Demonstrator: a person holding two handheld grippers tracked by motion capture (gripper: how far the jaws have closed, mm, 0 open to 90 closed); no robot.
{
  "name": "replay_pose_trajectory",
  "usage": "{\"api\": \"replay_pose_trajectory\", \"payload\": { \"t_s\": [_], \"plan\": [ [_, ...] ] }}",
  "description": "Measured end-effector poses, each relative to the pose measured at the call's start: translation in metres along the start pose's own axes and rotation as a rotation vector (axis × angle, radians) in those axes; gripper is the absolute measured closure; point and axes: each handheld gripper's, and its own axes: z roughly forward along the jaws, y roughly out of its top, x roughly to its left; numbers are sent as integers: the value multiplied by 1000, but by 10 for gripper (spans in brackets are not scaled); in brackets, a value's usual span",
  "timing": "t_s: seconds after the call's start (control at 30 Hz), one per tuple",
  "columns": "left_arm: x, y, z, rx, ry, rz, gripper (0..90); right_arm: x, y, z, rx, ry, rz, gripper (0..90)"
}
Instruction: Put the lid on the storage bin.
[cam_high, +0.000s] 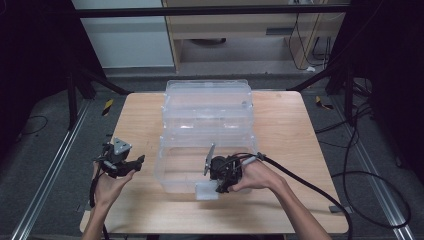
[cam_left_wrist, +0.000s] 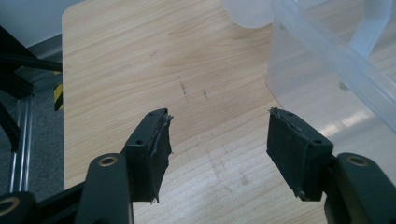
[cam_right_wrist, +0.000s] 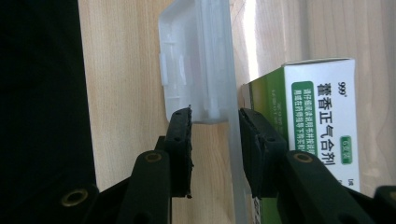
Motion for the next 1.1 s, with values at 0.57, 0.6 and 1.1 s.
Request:
{"api": "replay_pose_trajectory", "payload": {
  "t_s": [0.57, 0.6, 1.1],
  "plan": [
    [-1, 18, -9, -42, -35, 36, 397, -2, -1, 3, -4, 23, -6, 639],
    [-1, 20, -10, -48, -38, 40, 397, -2, 0, 3, -4, 27, -2, 639],
    [-2, 49, -25, -83, -54, 123, 399, -3, 0, 3, -3, 27, -1, 636]
  ]
}}
